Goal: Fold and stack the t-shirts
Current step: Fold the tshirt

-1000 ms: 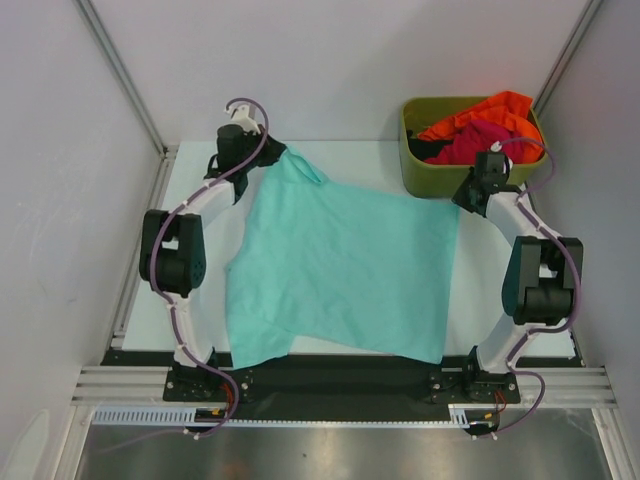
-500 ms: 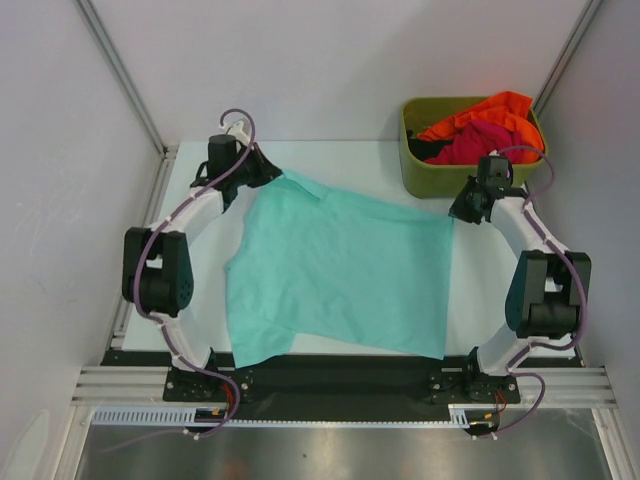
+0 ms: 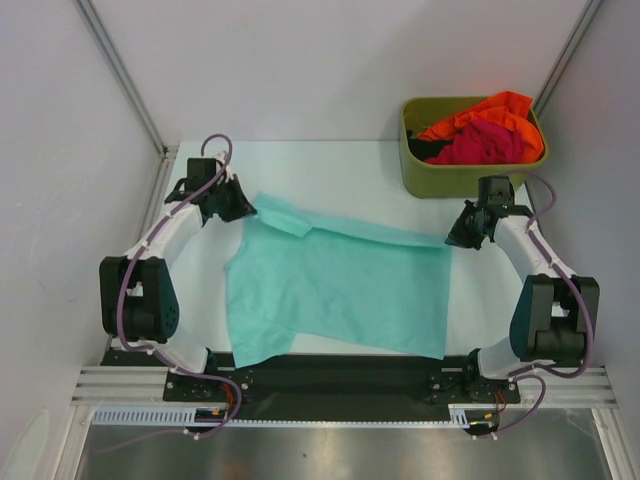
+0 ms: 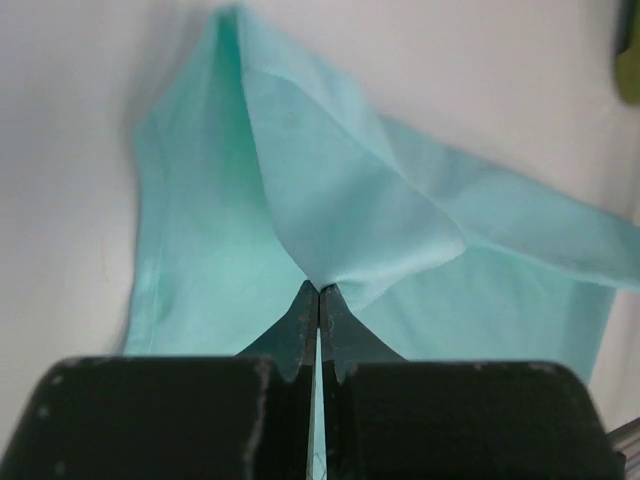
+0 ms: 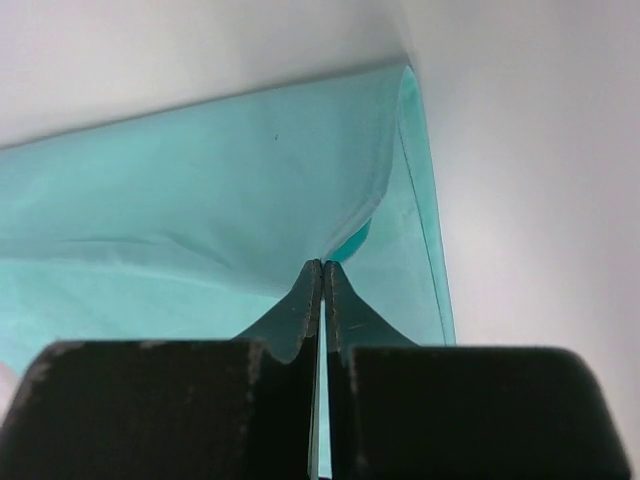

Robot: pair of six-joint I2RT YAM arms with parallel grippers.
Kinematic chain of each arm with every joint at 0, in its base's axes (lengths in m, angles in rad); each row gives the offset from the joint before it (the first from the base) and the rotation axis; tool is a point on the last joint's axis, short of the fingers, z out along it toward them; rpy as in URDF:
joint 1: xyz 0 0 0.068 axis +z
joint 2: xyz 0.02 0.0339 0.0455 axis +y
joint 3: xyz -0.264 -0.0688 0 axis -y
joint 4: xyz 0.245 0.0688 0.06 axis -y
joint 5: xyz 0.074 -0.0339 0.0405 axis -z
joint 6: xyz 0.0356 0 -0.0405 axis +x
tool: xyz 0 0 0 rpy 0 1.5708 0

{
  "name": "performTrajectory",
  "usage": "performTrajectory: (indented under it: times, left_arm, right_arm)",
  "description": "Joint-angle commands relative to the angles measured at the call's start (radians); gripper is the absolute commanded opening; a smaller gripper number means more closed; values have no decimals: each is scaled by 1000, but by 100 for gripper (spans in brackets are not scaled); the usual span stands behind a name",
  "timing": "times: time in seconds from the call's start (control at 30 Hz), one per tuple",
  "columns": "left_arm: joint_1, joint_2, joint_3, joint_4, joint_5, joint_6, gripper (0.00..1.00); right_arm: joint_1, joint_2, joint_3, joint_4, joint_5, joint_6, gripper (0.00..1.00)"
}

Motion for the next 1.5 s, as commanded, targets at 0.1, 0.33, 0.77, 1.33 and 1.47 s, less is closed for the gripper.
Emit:
performTrajectory:
  times: [0.1, 0.33, 0.77, 1.33, 1.47]
  left_arm:
    - [21, -71, -77, -104, -5, 63, 0]
    - [24, -94, -154, -119, -8, 51, 0]
    - [27, -70, -206, -121, -29, 56, 0]
    - [29, 10, -232, -116, -65, 63, 0]
    - [27, 11, -235, -107, -68, 57, 0]
  right_arm:
    - [9, -81, -54, -29, -30, -31, 0]
    - [12, -76, -117, 13, -20, -55, 0]
    - [10, -9, -128, 31, 13, -69, 0]
    - [10, 56, -100, 24, 36, -75, 0]
    - [10, 60, -94, 24, 34, -75, 0]
